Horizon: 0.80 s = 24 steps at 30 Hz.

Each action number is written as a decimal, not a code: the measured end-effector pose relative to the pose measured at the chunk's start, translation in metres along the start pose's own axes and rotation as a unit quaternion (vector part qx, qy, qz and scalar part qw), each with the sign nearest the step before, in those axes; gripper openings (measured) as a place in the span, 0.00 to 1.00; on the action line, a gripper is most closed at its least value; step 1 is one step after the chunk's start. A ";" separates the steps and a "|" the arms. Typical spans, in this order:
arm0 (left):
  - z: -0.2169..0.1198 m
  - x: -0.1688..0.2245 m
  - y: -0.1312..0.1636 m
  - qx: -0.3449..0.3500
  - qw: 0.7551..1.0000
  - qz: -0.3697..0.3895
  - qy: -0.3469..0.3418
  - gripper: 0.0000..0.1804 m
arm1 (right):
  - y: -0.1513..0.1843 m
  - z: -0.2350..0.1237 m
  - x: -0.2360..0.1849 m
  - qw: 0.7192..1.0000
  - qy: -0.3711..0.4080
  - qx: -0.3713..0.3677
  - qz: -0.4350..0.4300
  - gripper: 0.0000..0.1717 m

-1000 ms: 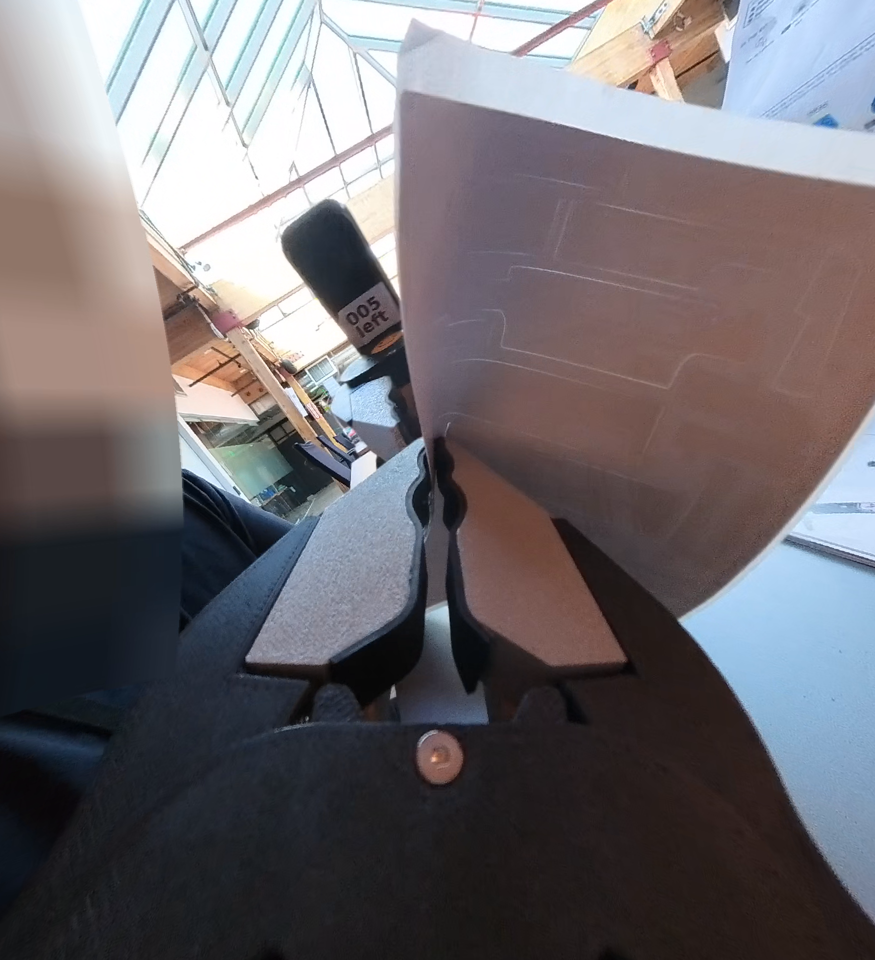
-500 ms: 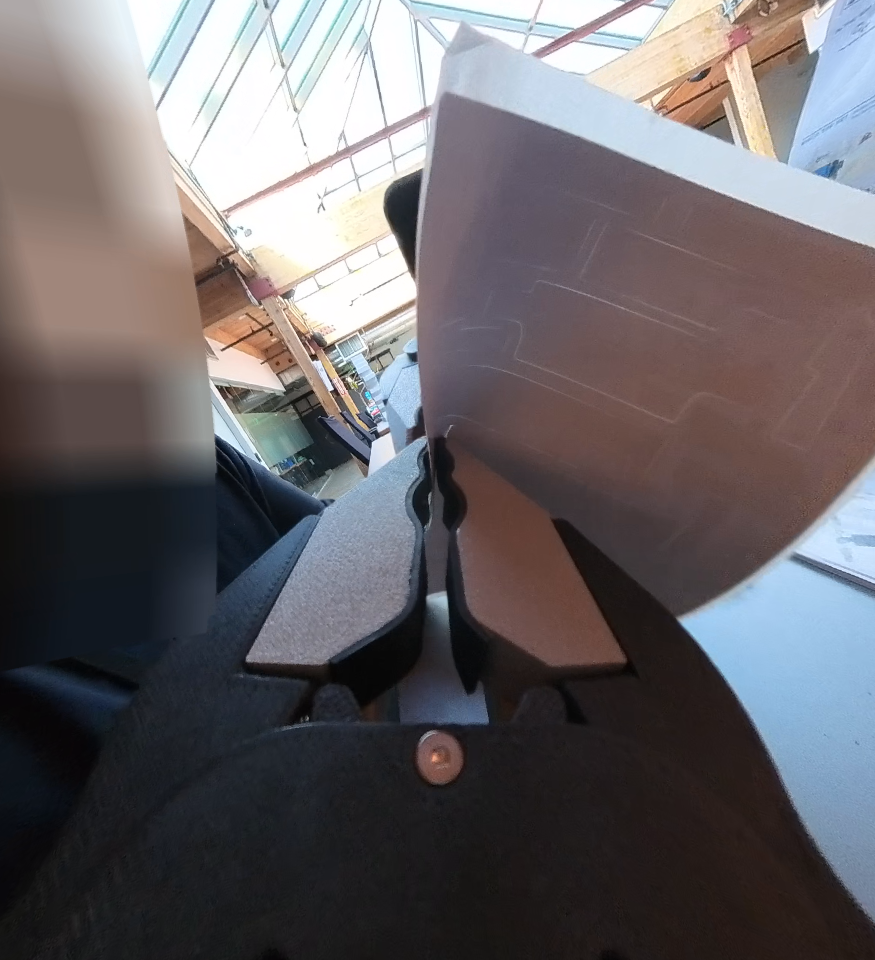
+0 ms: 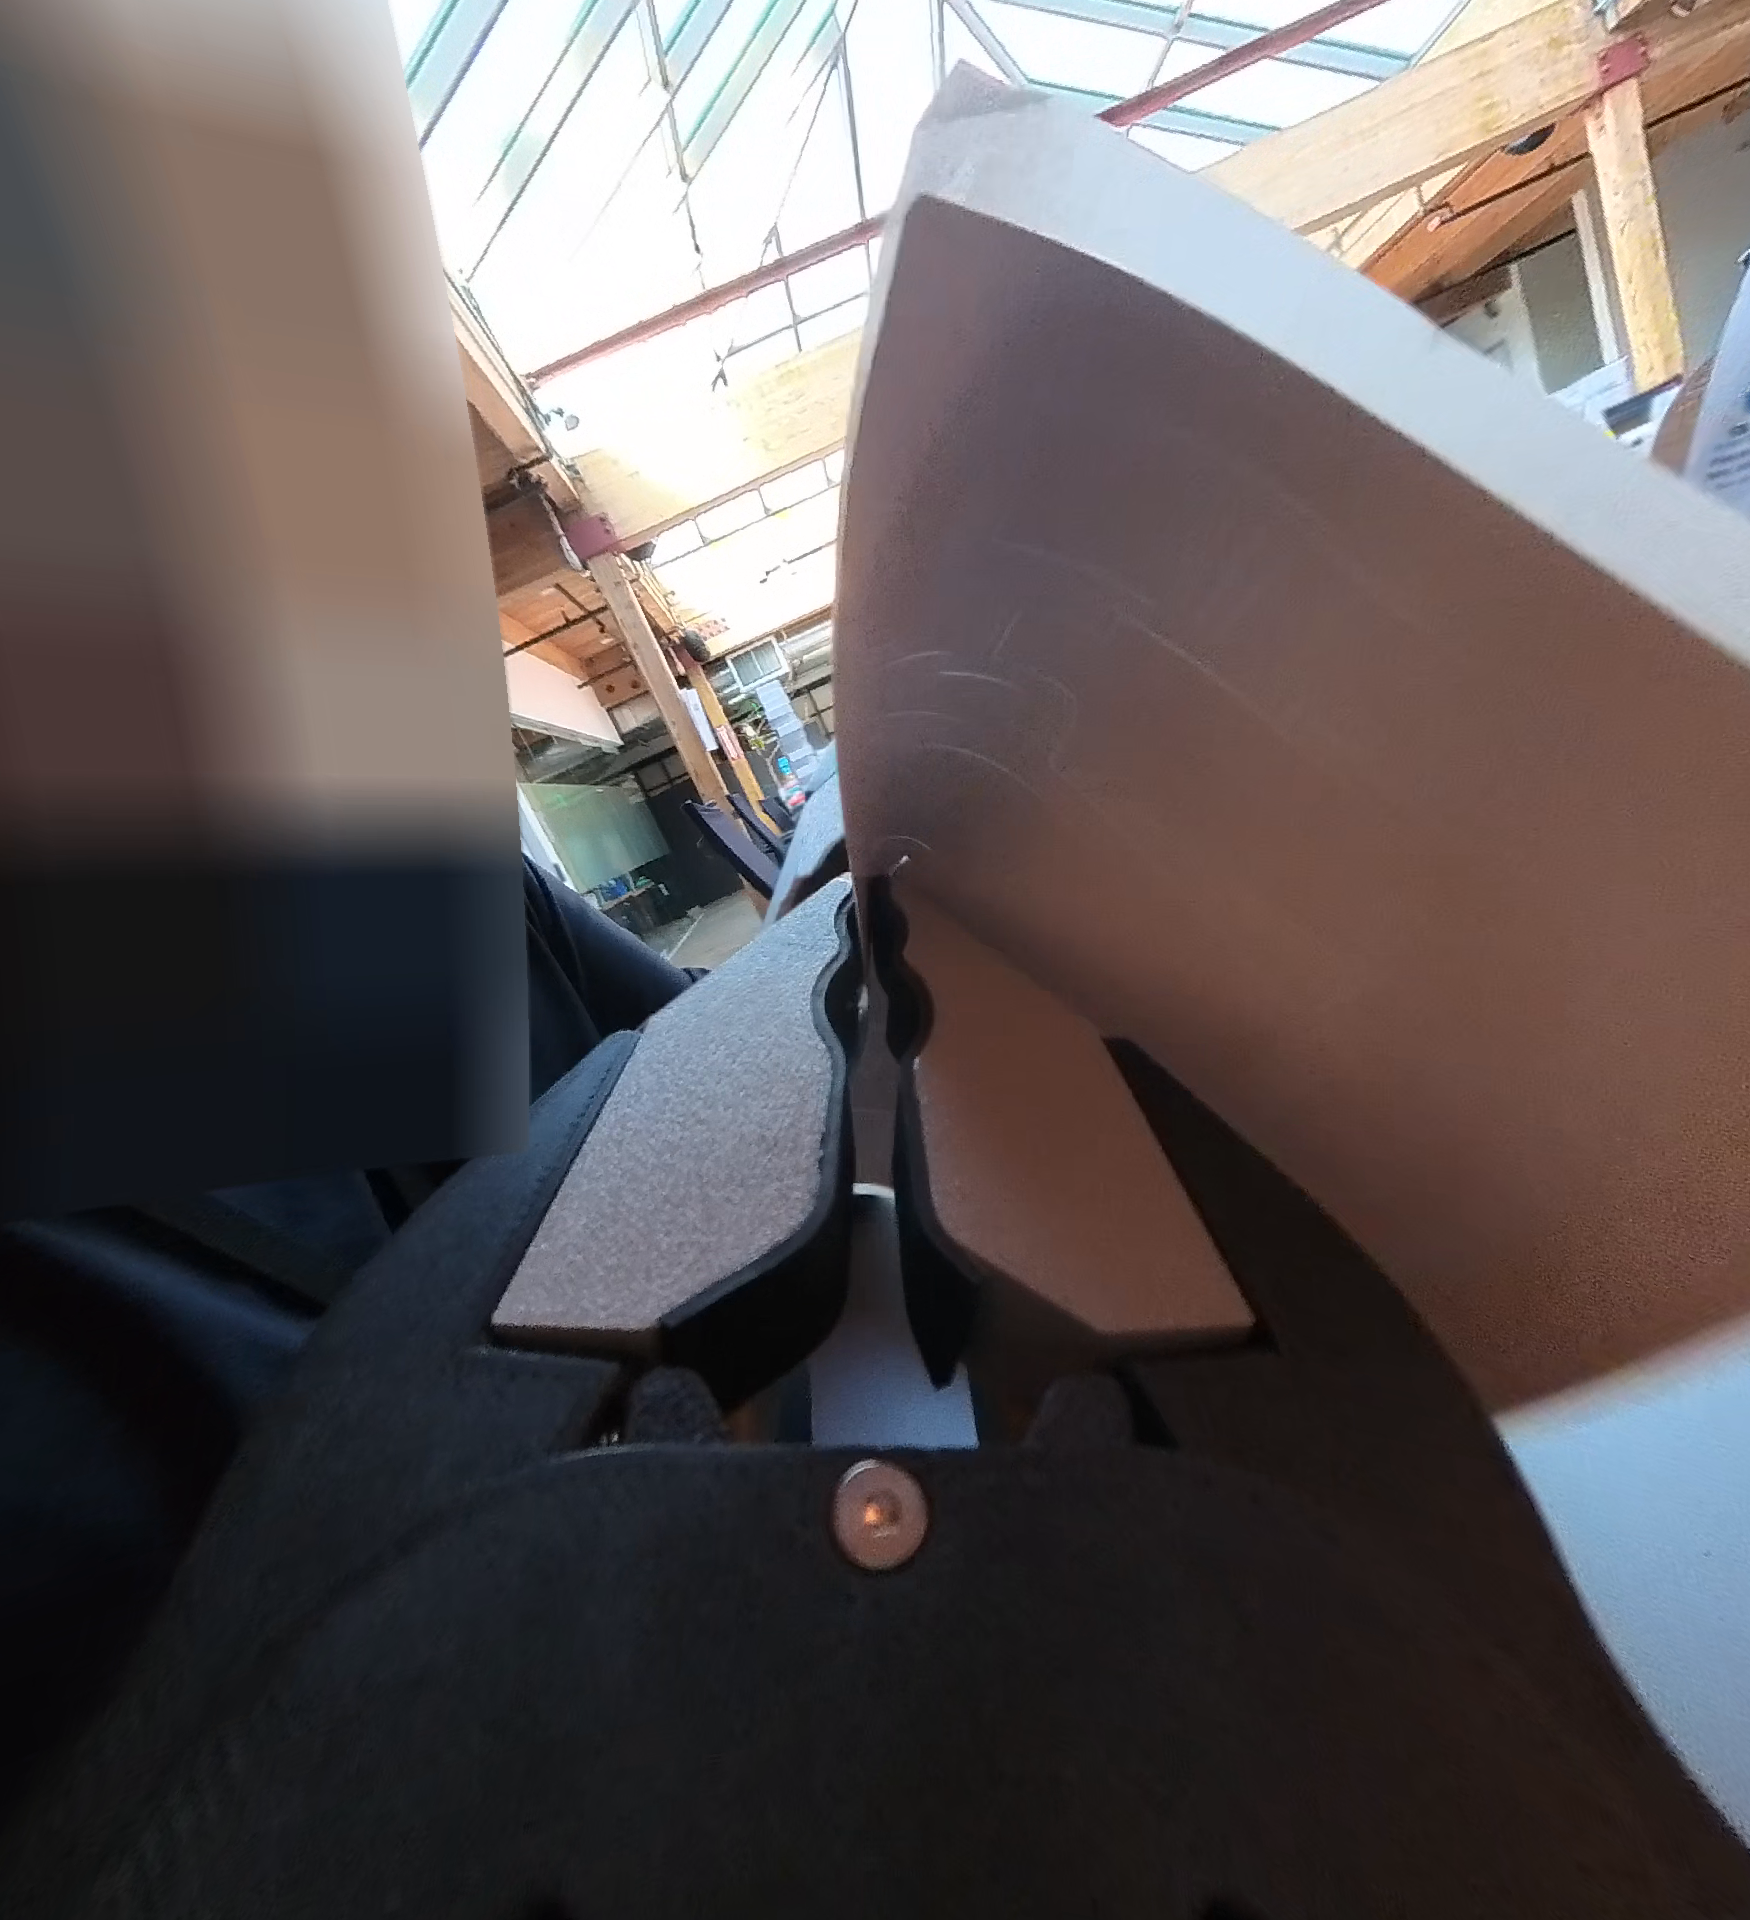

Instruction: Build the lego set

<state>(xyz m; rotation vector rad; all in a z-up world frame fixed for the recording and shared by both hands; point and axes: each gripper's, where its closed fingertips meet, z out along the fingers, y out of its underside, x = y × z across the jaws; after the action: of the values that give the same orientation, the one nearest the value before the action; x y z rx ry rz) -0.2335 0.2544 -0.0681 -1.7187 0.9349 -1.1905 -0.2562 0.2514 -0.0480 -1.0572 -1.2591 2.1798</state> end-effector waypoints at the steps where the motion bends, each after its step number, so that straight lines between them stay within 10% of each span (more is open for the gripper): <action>1: 0.004 0.000 0.003 -0.005 1.000 0.001 0.005 0.23 | 0.002 0.000 0.000 1.000 -0.006 -0.001 0.004 0.00; 24: 0.022 -0.007 0.006 -0.008 1.000 0.013 -0.012 0.14 | 0.005 -0.021 -0.002 0.997 -0.065 0.027 -0.016 0.00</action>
<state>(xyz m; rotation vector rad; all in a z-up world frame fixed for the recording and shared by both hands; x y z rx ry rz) -0.2149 0.2626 -0.0806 -1.7253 0.9526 -1.1464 -0.2389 0.2590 -0.0575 -0.8801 -1.2546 2.2776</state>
